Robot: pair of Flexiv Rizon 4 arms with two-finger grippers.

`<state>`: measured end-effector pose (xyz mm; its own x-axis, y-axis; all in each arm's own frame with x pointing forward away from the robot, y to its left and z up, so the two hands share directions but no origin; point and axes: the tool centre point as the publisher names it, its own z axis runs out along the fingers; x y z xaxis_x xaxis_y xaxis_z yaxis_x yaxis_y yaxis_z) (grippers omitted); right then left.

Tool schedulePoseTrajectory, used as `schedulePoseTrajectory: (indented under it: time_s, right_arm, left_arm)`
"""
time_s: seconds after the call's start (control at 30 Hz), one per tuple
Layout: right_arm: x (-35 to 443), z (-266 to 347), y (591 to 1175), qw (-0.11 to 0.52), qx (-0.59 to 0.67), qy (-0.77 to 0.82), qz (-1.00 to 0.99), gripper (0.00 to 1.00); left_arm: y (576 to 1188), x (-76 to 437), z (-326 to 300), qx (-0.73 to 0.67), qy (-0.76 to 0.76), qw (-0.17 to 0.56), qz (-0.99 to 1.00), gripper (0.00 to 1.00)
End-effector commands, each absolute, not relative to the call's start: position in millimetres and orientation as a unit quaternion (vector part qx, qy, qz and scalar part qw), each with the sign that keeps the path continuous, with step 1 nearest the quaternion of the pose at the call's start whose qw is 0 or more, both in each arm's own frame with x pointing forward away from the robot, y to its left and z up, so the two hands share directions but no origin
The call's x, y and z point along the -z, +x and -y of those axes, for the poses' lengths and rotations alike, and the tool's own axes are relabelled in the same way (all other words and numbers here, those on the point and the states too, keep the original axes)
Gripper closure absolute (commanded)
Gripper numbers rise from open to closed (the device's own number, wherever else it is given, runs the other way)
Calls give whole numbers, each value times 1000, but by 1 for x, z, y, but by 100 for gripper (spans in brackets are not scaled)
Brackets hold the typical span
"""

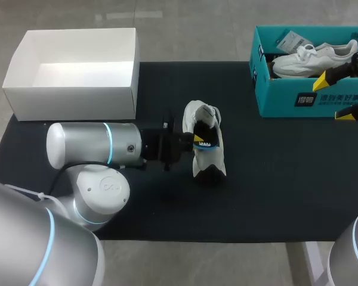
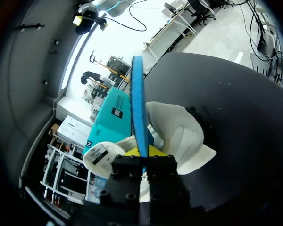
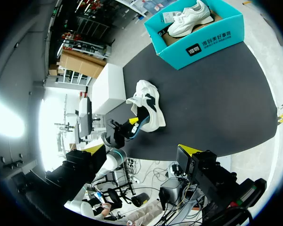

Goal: Take the shoe out of the shoebox, open the shoe tongue, remove and reinsert the insole, then place the shoe into the shoebox

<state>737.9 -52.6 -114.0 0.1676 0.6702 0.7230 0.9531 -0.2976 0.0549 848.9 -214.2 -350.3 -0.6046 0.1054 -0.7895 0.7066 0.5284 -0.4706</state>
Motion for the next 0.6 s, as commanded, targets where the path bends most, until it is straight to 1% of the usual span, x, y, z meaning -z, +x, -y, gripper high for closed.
schedulePoseTrajectory:
  time_s: [0.03,0.13,0.17,0.2,0.23,0.27,0.3,0.33,0.43,0.47,0.5,0.6]
  right_arm:
    - [114,51,739,213,331,-735,553,0]
    - [114,51,739,213,331,-735,553,0]
    - [114,51,739,213,331,-735,553,0]
    - [114,51,739,213,331,-735,553,0]
    - [114,51,739,213,331,-735,553,0]
    - [114,51,739,213,331,-735,553,0]
    - [114,51,739,213,331,-735,553,0]
    - [114,51,739,213,331,-735,553,0]
    - [114,51,739,213,331,-735,553,0]
    - [114,51,739,213,331,-735,553,0]
    - [114,51,739,213,331,-735,553,0]
    - [114,51,739,213,331,-735,553,0]
  left_arm:
    - [853,354,221,408,252,362,-800,100]
    - [855,357,221,406,249,359,-803,100]
    - [856,357,222,405,249,359,-803,95]
    - [856,357,222,405,248,358,-804,82]
    - [855,356,222,406,247,357,-804,56]
    - [854,353,221,409,246,357,-803,45]
    - [853,351,221,411,246,358,-801,26]
    - [852,349,221,412,247,358,-801,22]
    - [846,341,219,420,251,358,-795,32]
    - [844,338,219,422,254,358,-793,50]
    - [842,335,218,424,255,359,-791,55]
    - [838,329,217,429,262,359,-786,61]
